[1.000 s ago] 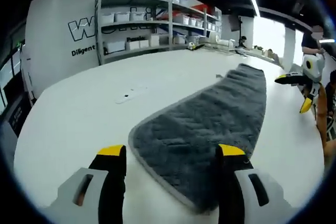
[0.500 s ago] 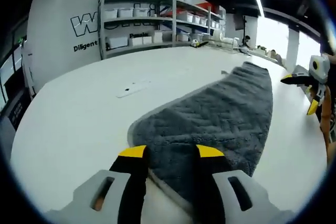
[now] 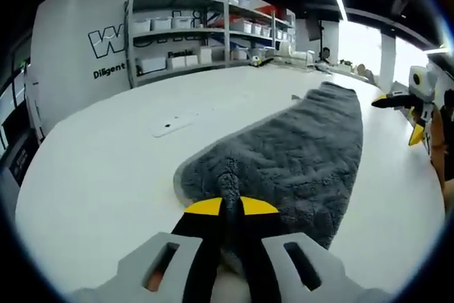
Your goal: Open the folded towel by lifting each exposed corner and separating the folded layers until the towel lies flat within the target outline without major curled edges
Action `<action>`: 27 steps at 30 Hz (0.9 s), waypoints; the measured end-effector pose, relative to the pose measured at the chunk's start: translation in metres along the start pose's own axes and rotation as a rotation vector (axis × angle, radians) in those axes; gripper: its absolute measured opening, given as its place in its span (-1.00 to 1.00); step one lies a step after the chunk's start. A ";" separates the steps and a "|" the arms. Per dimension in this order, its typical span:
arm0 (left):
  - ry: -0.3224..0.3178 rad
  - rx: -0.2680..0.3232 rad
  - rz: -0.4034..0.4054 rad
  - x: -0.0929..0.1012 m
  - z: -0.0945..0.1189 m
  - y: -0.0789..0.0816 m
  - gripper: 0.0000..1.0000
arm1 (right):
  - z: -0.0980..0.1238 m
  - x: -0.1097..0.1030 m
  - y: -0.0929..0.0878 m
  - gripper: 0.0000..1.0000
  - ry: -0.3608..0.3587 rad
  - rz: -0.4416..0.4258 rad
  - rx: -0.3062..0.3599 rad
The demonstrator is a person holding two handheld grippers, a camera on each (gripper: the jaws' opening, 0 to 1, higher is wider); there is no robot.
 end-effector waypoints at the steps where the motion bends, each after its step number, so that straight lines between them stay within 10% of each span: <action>1: -0.001 0.000 -0.004 -0.001 0.001 -0.001 -0.88 | 0.000 0.000 0.000 0.99 -0.001 -0.001 -0.002; 27: 0.024 -0.107 -0.070 -0.052 0.047 -0.030 -0.89 | -0.001 0.002 -0.002 0.99 0.006 -0.023 0.010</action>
Point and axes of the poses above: the point that each gripper's makers call its tool centre point, and the gripper's own axes: z roughly backward along the fingers, x roughly to its right, y roughly out of its top, the point moved 9 cm from there along z, roughly backward along the fingers, and after that the axes turned 11 degrees about -z, right-handed, at the moved point
